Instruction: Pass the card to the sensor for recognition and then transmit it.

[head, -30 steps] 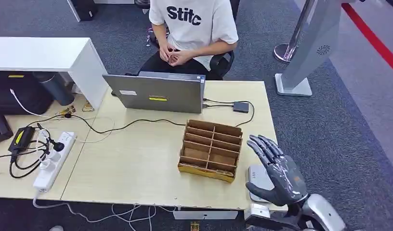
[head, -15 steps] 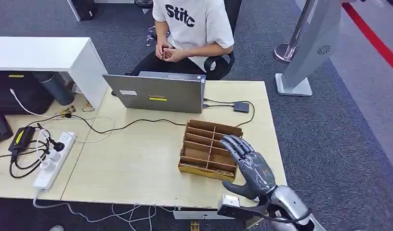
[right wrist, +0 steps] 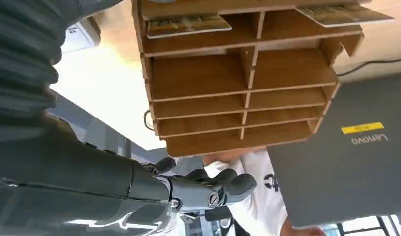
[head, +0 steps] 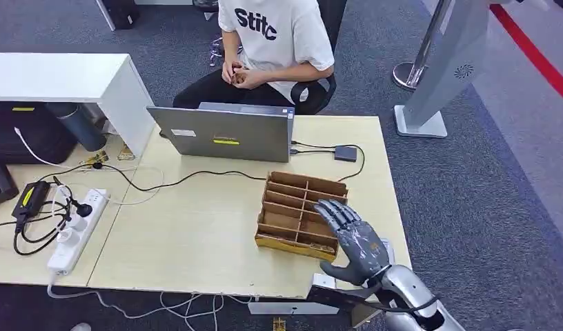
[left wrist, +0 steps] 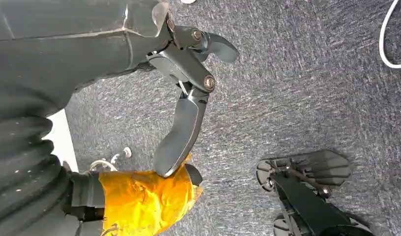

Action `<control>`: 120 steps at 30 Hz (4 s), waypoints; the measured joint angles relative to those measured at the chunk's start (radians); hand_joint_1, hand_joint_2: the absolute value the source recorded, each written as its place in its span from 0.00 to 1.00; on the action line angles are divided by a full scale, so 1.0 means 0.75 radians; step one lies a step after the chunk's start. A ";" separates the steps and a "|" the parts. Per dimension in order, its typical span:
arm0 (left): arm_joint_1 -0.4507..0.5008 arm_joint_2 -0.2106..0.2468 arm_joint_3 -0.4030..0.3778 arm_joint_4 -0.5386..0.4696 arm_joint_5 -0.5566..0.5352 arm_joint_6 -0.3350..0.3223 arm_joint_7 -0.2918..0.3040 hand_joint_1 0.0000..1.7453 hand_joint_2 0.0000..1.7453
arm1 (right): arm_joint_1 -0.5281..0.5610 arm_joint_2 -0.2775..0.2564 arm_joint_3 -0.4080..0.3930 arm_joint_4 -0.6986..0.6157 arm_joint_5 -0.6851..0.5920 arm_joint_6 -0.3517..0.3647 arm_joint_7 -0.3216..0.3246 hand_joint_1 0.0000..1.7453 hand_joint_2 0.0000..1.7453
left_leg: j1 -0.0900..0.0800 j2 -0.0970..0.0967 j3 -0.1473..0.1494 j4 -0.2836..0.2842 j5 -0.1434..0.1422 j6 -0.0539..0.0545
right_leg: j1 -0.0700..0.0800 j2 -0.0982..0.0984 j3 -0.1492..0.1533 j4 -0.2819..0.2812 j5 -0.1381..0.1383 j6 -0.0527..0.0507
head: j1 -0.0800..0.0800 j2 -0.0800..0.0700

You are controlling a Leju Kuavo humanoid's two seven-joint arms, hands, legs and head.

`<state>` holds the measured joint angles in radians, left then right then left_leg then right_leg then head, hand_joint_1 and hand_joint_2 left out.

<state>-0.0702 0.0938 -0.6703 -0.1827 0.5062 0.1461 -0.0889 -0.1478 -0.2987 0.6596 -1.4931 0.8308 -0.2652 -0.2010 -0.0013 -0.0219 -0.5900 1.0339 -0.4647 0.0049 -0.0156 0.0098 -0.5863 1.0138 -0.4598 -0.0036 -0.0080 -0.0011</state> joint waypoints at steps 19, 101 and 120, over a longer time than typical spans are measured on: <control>0.000 0.004 -0.010 0.000 0.004 0.001 -0.005 0.00 1.00 | 0.007 -0.038 0.018 0.031 0.035 0.016 0.013 0.00 1.00 | 0.000 0.000 0.000 0.000 0.000 0.000 | 0.000 0.000 0.000 0.000 0.000 0.000 | 0.000 0.000; -0.005 0.004 -0.045 0.000 0.004 0.001 0.007 0.00 1.00 | -0.004 -0.017 0.061 0.141 0.230 -0.089 0.094 1.00 1.00 | 0.000 0.000 0.000 0.000 0.000 0.000 | 0.000 0.000 0.000 0.000 0.000 0.000 | 0.001 0.000; -0.005 0.004 -0.055 0.000 0.009 0.001 0.007 0.00 1.00 | -0.070 0.021 0.061 0.265 0.386 -0.132 0.192 1.00 1.00 | 0.000 0.000 0.001 0.000 0.000 0.000 | 0.000 0.000 0.001 0.000 0.000 0.000 | 0.000 0.000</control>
<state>-0.0741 0.0965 -0.7115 -0.1827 0.5131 0.1465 -0.0839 -0.2006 -0.2827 0.7054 -1.2940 1.1200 -0.3642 -0.0572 -0.0013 -0.0216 -0.5893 1.0339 -0.4646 0.0049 -0.0156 0.0101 -0.5858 1.0138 -0.4597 -0.0035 -0.0080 -0.0011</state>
